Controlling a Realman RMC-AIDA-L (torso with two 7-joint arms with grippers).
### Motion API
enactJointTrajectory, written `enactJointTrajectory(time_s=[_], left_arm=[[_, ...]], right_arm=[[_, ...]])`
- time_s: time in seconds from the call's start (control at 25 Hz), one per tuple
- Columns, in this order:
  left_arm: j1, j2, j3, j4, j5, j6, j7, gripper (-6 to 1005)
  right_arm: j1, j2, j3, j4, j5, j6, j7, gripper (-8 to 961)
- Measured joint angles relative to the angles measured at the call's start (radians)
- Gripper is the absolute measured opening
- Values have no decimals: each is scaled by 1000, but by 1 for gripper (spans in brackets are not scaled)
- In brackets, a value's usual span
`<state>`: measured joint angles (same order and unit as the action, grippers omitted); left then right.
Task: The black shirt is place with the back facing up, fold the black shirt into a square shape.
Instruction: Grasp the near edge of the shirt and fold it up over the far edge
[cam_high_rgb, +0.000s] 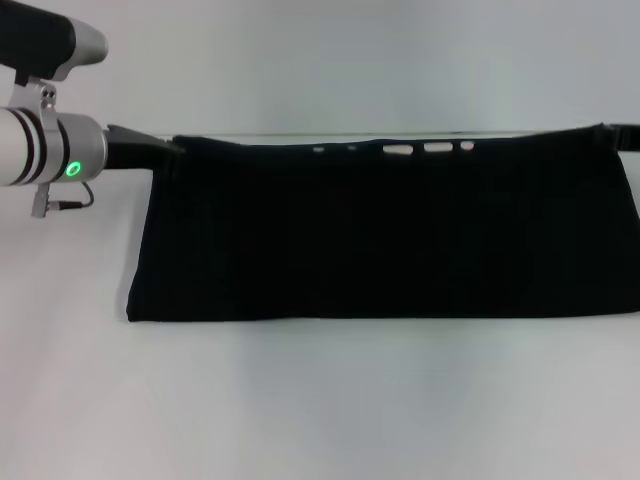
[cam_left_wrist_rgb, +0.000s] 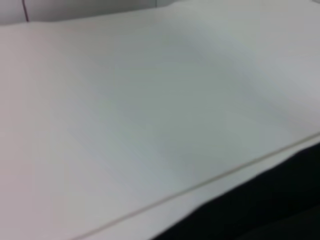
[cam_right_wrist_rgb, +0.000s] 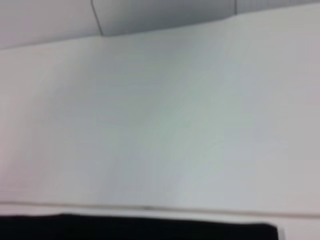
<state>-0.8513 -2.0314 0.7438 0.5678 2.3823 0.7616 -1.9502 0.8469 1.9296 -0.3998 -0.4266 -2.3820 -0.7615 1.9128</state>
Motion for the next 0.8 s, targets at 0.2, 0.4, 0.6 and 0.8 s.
enactJointTrajectory(time_s=[0.2,0.4,0.6,0.8], left_arm=[[-22,5,6,-1,0,-47,1,42],[-42,12,8,-2,0,-73,6,42],[-50,12,12,-13,0,-93,7,46],[-53,5,18,-35,0,-136,7,54]], right_arm=[[29,-2,-5,0,32,38,0,36],[49,-5,-12,3,43,80,0,36],[62,-3,-13,31,44,125,-7,37],[67,1,-17,56,44,149,-11,37]])
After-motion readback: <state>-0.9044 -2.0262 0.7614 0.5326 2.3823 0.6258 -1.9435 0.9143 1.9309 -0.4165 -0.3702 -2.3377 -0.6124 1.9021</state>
